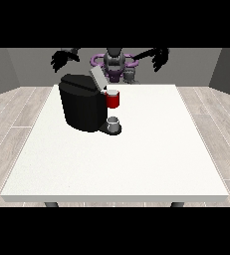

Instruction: Insert the coffee pod into the coffee machine and close the lid

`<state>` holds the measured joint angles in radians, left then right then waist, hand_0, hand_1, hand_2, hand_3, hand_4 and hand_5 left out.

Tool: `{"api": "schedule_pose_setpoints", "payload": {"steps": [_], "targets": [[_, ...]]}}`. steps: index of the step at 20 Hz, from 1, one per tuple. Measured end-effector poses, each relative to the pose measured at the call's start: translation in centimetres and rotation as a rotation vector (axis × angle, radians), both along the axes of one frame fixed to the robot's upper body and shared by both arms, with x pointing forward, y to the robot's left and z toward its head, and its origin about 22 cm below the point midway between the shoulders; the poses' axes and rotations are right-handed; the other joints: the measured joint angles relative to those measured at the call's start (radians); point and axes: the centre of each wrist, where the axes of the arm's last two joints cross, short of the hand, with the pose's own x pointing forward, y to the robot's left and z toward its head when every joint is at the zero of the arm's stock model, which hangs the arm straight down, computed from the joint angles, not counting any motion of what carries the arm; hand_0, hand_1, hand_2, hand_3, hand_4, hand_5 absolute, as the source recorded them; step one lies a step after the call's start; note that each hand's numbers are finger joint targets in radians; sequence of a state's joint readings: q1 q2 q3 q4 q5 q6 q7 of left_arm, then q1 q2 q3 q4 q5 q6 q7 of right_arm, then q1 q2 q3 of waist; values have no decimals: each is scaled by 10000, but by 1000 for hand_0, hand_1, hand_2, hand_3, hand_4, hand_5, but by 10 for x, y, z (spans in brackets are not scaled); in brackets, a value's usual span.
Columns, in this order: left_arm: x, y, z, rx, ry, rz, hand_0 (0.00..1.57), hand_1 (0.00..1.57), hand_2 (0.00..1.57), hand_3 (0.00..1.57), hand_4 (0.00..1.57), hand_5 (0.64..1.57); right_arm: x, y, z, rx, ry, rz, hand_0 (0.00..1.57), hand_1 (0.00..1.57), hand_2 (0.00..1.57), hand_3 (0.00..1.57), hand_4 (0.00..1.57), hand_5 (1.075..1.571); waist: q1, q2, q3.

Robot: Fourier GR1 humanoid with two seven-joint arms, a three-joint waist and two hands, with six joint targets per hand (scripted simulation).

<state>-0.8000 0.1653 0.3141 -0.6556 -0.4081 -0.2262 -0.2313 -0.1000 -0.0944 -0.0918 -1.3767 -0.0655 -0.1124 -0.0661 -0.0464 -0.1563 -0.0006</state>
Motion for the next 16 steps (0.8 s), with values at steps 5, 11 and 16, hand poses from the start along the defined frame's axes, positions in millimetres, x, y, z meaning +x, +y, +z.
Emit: {"api": "schedule_pose_setpoints", "payload": {"steps": [5,11,16], "targets": [[-23,10,-39,-1337,735,492,0,0,0,0,0,1571,6,-4,22,-242,-262,828,0,0,0,0,43,1571,411,-651,1],[-42,-1,-62,-2436,1205,385,0,0,0,0,0,1571,22,-5,49,-480,-542,1428,0,0,0,0,0,1571,1174,-808,2],[-56,-6,-72,-3136,1286,367,0,0,0,0,0,1571,31,1,61,-836,-717,2003,0,0,0,0,238,1571,1597,-649,5]]}}
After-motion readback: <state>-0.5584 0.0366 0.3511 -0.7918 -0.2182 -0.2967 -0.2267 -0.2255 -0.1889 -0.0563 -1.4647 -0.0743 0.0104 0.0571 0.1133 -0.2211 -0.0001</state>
